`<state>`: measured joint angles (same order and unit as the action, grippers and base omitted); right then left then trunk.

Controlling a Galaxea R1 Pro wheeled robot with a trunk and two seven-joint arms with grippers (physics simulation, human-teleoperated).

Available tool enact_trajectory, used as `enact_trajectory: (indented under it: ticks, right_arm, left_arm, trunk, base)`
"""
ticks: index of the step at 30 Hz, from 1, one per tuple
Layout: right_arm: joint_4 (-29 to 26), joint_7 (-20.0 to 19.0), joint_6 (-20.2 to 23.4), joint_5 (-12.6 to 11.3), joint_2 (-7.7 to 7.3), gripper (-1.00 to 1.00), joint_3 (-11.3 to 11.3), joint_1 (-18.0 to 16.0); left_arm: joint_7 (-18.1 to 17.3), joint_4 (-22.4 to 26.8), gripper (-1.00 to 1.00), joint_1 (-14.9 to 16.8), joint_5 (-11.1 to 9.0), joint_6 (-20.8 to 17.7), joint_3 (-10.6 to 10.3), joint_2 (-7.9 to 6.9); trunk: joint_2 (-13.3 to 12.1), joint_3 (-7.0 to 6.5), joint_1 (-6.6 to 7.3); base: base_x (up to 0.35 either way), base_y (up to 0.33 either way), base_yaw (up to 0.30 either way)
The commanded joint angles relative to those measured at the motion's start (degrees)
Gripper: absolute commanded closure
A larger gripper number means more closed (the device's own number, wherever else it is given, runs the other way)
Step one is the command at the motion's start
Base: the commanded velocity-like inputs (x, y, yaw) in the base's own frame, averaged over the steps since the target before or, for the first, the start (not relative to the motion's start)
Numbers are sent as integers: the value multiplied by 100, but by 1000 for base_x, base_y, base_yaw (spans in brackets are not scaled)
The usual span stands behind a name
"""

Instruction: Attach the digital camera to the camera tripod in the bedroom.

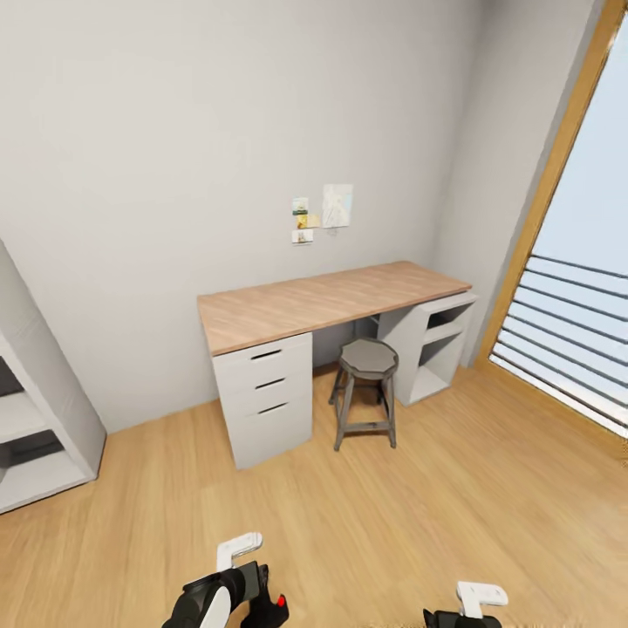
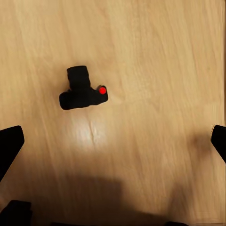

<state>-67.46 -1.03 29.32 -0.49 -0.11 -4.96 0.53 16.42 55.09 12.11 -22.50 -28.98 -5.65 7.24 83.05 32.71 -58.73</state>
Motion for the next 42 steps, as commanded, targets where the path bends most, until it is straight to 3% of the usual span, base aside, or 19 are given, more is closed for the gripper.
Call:
enact_trajectory:
  ticks: [1,42]
  right_arm:
    - [-13,-11,29,-4,1,-100,-5,1]
    - [-15,-5,32,-3,-5,-100,-9,0]
  left_arm:
    - [51,8,-100,2,-63,-17,-14,-2]
    - [74,10,-100,7,-80,-11,9,-12]
  trunk:
    - [3,5,0]
    - [3,5,0]
  base:
    - [0,52,-266]
    - [0,20,-266]
